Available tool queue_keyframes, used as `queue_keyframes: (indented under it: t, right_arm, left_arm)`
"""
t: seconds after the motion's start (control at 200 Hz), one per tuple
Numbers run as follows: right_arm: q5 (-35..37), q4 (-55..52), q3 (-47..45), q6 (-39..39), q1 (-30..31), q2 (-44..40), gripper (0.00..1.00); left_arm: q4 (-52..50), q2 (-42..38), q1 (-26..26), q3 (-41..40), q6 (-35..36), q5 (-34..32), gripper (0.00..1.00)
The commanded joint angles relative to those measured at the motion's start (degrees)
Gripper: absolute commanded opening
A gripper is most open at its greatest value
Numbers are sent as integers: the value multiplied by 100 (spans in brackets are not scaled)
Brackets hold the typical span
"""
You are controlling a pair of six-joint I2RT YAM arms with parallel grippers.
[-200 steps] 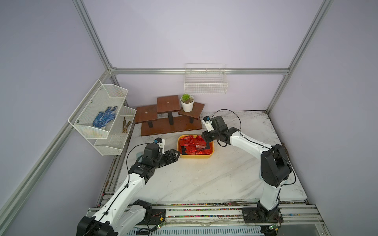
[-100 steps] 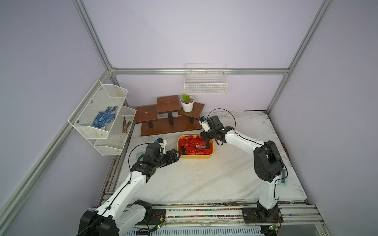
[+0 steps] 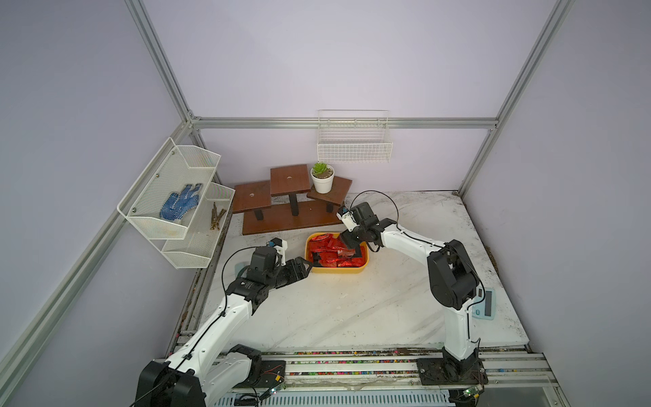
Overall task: Take the tea bags out of the storage box
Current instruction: Pick up the tea bag from the storage box.
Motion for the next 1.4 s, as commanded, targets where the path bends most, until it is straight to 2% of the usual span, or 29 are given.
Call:
queue_keyframes:
  t: [0.0,0.105,0.19,0.465,0.695,0.87,1.19,1.395]
  right_arm:
    - [70,-107,220,-92,46,116,64]
    - [96,-123,290,-105,46,221,63]
    - [107,-175,357,-105,38,290,58]
    - [143,-116,287,-78,47,277,23]
    - [103,86,51,-18,74,-8,5]
    - [75,187,-161,113,119,-415,0]
    - [663,281,-634,420,170,-1299,0]
    - [1330,233,-929,1106,128,-1963,0]
  left_arm:
    - [135,12,-4,139,-54,78,77]
    - [138,34,-1,139,-60,78,78]
    - [143,58,-3,148,-65,72,77]
    - [181,112,-8,157,-132,78,77]
    - [183,81,-5,157,-168,71,77]
    - [157,-18,-7,192,-221,16,77]
    - [146,-90,-7,323,-295,94,76]
    - [130,-2,-138,514,-355,116,74]
